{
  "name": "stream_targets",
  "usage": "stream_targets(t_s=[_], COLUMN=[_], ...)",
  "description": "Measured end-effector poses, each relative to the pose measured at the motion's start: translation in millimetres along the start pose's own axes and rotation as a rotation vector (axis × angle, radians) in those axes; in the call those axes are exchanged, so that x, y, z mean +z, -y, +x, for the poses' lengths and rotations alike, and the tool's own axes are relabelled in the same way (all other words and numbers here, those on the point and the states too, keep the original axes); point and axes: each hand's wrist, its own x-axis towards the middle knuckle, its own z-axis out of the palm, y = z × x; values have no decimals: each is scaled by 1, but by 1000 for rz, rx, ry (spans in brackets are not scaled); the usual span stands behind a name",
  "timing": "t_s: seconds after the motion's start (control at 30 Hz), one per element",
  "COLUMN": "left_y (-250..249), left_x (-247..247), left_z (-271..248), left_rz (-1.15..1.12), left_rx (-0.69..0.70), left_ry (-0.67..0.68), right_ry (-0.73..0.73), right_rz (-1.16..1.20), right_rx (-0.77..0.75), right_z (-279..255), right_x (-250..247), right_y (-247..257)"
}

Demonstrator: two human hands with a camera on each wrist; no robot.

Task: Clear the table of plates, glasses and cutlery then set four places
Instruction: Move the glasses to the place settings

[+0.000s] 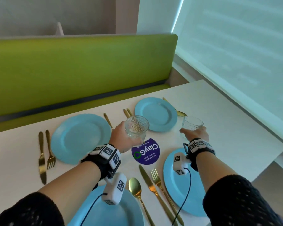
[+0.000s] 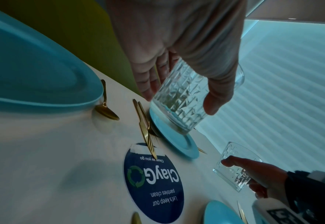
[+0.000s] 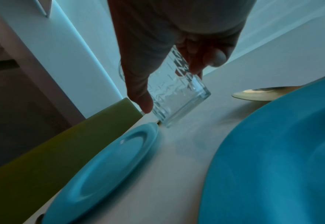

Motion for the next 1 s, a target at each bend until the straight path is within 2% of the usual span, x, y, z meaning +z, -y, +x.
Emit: stream_targets(t_s=[0.2, 0.43, 0.73, 1.0], left_y=[-1, -4, -3, -7], left_x=[22, 36, 52, 77], left_z=[16, 25, 34, 37], left_rz=[33, 24, 26, 25], left_rx=[-25, -28, -9, -5], left_ry=[24, 28, 43, 111], right_ry=[-45, -63, -52, -8], right_rz=[-57, -51, 36, -13], right_rx=[104, 135, 111, 60], right_z=[22, 36, 55, 63], right_x=[1, 8, 15, 11], right_y=[-13, -20, -29, -38])
